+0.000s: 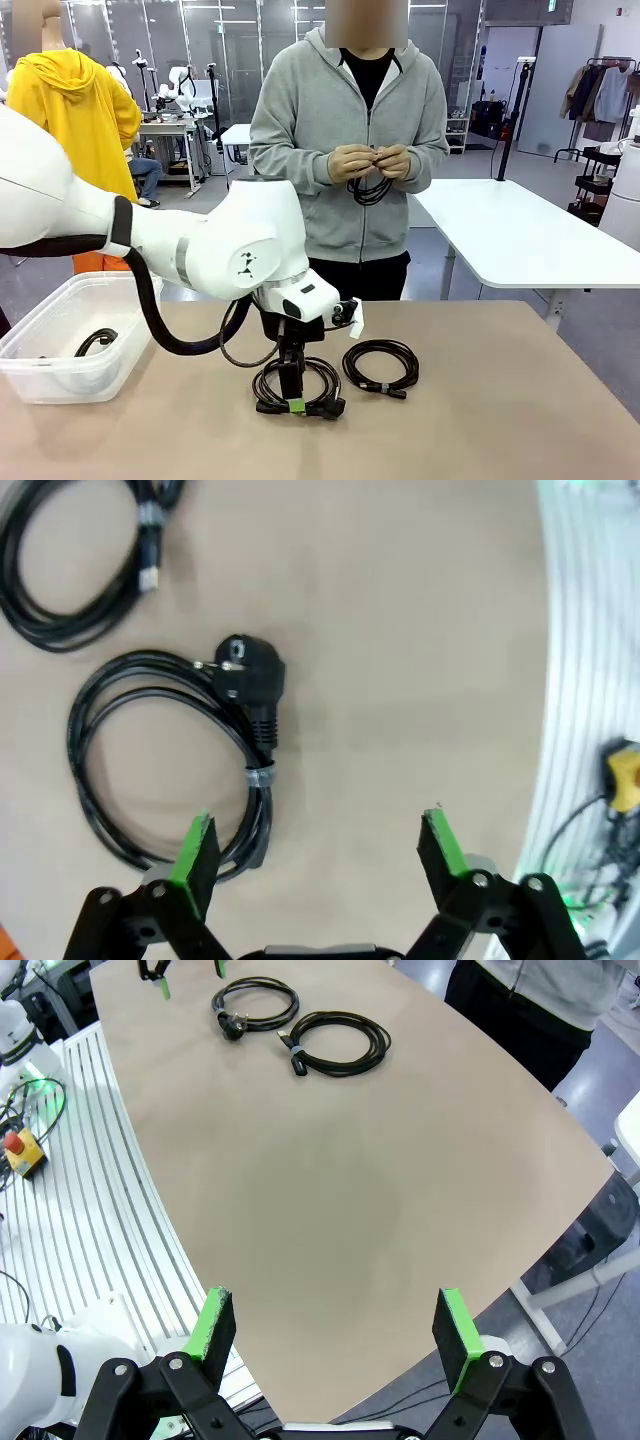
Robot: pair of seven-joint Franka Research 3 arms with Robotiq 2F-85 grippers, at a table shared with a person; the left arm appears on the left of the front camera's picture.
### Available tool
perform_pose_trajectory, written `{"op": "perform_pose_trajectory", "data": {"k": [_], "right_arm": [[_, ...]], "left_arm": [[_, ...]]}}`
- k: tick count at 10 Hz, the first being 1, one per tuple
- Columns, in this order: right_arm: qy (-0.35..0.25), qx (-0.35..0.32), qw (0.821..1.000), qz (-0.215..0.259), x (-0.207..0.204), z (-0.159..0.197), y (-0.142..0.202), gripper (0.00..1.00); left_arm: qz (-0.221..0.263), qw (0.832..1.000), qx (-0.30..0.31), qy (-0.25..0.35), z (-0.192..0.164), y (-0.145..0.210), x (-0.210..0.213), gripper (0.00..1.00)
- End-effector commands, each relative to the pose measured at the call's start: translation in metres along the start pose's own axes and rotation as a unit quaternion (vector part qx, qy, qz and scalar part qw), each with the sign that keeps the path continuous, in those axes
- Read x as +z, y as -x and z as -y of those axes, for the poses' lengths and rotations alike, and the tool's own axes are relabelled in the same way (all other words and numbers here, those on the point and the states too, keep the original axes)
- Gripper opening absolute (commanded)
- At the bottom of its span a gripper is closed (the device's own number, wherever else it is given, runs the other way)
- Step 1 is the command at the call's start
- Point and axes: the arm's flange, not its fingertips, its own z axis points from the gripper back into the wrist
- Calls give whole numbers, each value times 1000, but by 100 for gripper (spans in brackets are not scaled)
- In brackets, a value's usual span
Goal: Organize and store the cables.
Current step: Place the Power Cable into the Organizing box.
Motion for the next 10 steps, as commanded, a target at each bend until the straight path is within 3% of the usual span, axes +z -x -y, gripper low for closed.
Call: {"op": "perform_pose_trajectory", "data": {"k": [1,6,10], "right_arm": [[-1,2,1000,6,0,-3,-1,100],[-1,2,1000,6,0,-3,-1,100],[-1,2,1000,6,0,-3,-1,100]], "left_arm": [[-19,999,11,-23,-3,-11,-2,100],[-81,996,36,-15,-19,-20,-46,100],[-65,998,22,-8,-29,-16,-77,100]]}}
